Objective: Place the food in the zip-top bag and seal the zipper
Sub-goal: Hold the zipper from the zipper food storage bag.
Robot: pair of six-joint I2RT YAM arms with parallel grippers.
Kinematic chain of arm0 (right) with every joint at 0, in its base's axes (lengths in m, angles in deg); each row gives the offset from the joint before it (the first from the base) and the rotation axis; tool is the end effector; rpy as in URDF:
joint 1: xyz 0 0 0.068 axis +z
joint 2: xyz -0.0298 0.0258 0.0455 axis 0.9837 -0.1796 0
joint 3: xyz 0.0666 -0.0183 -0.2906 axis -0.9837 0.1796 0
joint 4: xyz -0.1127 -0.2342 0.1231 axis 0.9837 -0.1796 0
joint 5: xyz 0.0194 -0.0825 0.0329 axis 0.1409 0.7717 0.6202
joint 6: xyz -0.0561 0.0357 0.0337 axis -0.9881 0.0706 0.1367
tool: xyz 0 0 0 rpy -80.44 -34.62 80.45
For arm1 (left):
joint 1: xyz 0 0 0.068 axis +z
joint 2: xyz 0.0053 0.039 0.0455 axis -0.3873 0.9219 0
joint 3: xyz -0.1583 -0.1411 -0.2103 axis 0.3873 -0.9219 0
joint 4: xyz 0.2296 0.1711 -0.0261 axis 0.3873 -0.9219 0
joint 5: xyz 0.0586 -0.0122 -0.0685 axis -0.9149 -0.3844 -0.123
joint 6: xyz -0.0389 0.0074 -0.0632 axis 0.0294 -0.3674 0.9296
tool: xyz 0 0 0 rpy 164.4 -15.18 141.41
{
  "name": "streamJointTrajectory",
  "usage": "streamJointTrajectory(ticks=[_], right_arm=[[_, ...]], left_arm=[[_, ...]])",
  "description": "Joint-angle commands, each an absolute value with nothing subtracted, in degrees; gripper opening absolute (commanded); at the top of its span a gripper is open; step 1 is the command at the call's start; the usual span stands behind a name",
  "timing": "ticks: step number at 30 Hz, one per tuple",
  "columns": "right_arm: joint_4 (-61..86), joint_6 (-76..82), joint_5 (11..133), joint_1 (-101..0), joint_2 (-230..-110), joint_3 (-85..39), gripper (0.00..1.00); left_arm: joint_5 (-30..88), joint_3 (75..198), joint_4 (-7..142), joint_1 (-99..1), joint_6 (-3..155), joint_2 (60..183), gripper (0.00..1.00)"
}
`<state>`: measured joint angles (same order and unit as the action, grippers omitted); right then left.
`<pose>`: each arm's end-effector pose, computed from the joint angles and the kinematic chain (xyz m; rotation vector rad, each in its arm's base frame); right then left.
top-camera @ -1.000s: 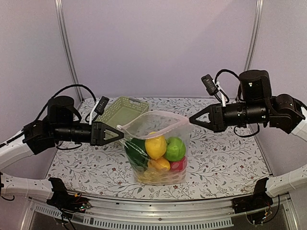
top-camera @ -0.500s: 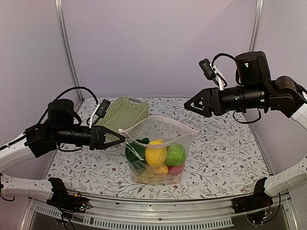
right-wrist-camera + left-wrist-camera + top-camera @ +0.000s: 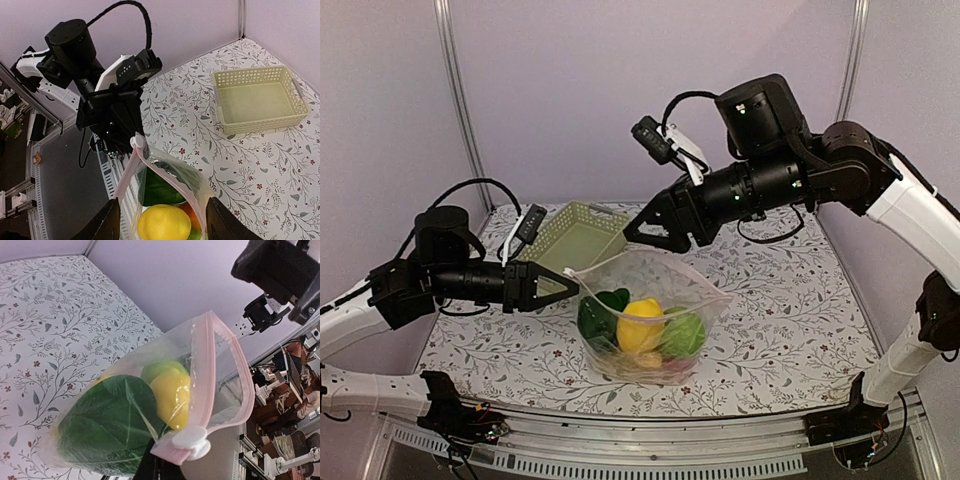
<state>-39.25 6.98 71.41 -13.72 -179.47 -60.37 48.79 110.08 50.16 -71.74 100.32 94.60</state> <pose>0.1425 0.3421 0.4953 -1.1214 1.9372 0.9318 0.1251 -0.1889 0.3409 0.6257 2.0213 -1.4177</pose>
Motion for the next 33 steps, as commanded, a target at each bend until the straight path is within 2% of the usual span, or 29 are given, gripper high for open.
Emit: streamJointTrajectory(ticks=[1, 7, 15, 18, 22, 27, 33], right_arm=[[-41.1, 3.5, 77.9, -9.0, -184.1, -64.6, 0.61], [-42.4, 0.5, 82.6, -5.5, -189.9, -68.7, 0.6], [-44.1, -3.1, 82.3, -3.7, -195.7, -74.7, 0.57], [-45.0, -3.1, 82.3, -3.6, -197.0, -76.0, 0.51], [-46.1, -4.9, 83.5, -3.5, -198.3, -76.0, 0.35], [-47.0, -5.1, 85.2, -3.5, -198.8, -76.0, 0.32], [-46.2, -5.8, 86.1, -3.5, -199.3, -76.0, 0.21]], left_arm=[[49.1, 110.2, 52.2, -71.3, 100.0, 93.6, 0.0], [50.6, 111.1, 52.4, -71.4, 100.1, 94.5, 0.0], [54.9, 114.2, 51.7, -72.7, 98.3, 97.9, 0.0], [54.7, 115.9, 50.6, -73.0, 97.3, 99.2, 0.0], [54.4, 117.0, 50.2, -73.1, 96.6, 100.0, 0.0], [54.7, 117.2, 50.0, -73.2, 96.5, 100.4, 0.0], [54.8, 117.1, 49.9, -73.3, 96.4, 100.3, 0.0]])
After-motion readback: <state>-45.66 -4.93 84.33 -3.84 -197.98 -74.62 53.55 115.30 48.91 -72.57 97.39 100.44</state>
